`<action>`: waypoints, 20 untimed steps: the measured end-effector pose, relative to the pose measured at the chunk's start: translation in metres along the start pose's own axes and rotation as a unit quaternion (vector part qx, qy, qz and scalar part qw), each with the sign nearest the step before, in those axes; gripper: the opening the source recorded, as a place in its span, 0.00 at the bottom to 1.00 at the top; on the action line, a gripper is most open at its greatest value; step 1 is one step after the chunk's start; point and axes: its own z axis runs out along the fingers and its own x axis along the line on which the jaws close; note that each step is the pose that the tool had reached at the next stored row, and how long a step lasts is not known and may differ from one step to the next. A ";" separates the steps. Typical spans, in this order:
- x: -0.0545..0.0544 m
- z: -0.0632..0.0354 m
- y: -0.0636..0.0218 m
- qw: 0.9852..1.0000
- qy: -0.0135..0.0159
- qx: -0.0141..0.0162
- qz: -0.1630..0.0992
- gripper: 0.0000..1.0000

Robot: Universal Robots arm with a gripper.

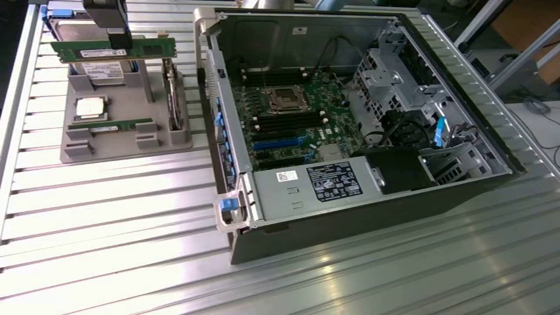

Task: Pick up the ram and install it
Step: 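Pick up the ram and move it above insertion slot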

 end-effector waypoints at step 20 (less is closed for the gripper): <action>0.002 -0.0012 -0.0514 1.000 0.000 0.000 0.000 0.12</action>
